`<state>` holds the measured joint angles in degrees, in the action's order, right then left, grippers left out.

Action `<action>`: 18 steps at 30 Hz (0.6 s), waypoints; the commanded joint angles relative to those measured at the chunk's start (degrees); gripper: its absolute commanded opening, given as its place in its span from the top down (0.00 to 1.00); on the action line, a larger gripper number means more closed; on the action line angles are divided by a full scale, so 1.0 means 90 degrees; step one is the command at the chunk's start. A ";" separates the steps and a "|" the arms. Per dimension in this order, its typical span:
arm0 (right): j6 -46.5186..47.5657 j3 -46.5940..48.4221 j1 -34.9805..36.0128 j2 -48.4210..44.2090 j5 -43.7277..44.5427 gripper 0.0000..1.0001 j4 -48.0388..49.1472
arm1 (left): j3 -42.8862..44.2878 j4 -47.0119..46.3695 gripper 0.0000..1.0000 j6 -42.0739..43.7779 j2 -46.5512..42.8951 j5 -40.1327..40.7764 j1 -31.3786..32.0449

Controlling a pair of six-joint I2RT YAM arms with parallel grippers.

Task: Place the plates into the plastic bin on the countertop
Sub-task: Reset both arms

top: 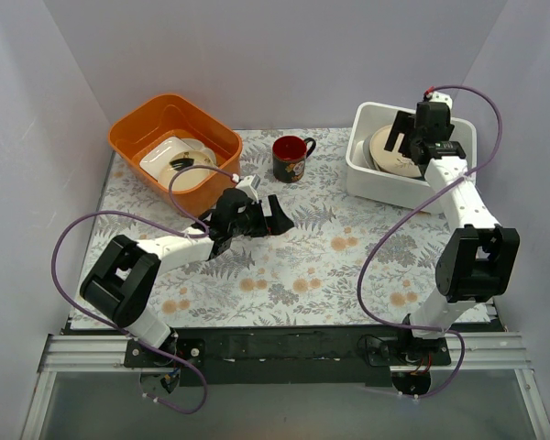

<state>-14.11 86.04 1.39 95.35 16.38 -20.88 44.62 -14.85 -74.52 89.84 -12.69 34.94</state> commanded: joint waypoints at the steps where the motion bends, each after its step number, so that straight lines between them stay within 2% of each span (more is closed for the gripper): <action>1: 0.0191 0.0274 0.0304 -0.0282 0.0084 0.02 0.0143 | 0.0354 0.0166 0.02 0.0174 -0.0071 0.0179 -0.0044; 9: 0.0220 0.0128 0.0695 -0.0594 -0.0238 0.02 0.0065 | 0.0608 0.0341 0.02 0.0302 -0.0080 0.0160 -0.0083; 18: 0.0191 -0.1258 0.1203 -0.1824 -0.0580 0.02 0.0377 | 0.0697 0.0693 0.02 0.0380 -0.0285 0.0179 -0.0405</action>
<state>-13.04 78.54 10.52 84.49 12.78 -20.23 49.30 -10.72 -72.34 89.82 -11.90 32.73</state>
